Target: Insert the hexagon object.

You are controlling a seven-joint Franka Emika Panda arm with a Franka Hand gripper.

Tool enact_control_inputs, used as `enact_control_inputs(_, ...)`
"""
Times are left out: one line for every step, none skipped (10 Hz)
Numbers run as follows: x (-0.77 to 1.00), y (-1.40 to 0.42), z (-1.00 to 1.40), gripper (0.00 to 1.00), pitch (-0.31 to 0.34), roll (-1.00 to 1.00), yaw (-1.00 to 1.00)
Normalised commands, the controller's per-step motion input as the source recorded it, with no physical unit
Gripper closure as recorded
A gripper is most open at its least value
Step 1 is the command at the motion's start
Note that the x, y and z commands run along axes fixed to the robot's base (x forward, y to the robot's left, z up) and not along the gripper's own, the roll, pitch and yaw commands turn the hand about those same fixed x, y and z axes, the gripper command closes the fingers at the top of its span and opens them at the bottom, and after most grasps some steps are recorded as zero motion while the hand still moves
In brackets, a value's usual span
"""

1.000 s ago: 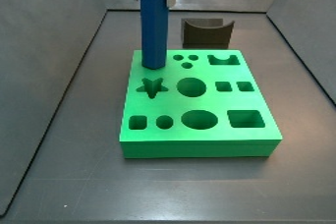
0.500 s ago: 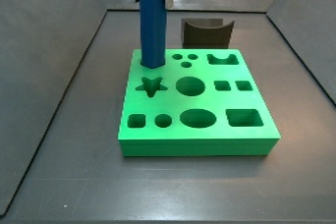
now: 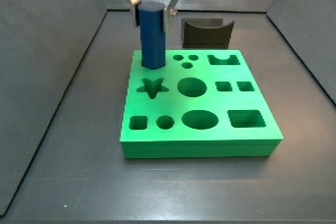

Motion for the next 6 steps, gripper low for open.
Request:
enact_control_inputs(0.0, -0.03, -0.33, 1.0, -0.086, 0.05, 0.0)
enact_control_inputs(0.0, -0.01, -0.31, 1.0, -0.084, 0.05, 0.0)
enact_control_inputs(0.0, 0.0, -0.3, 1.0, -0.083, 0.04, 0.0)
enact_control_inputs(0.0, 0.0, -0.3, 1.0, -0.083, 0.05, 0.0)
enact_control_inputs(0.0, 0.0, -0.25, 1.0, -0.069, 0.03, 0.0)
enact_control_inputs(0.0, 0.0, 0.0, 1.0, 0.0, 0.0, 0.0)
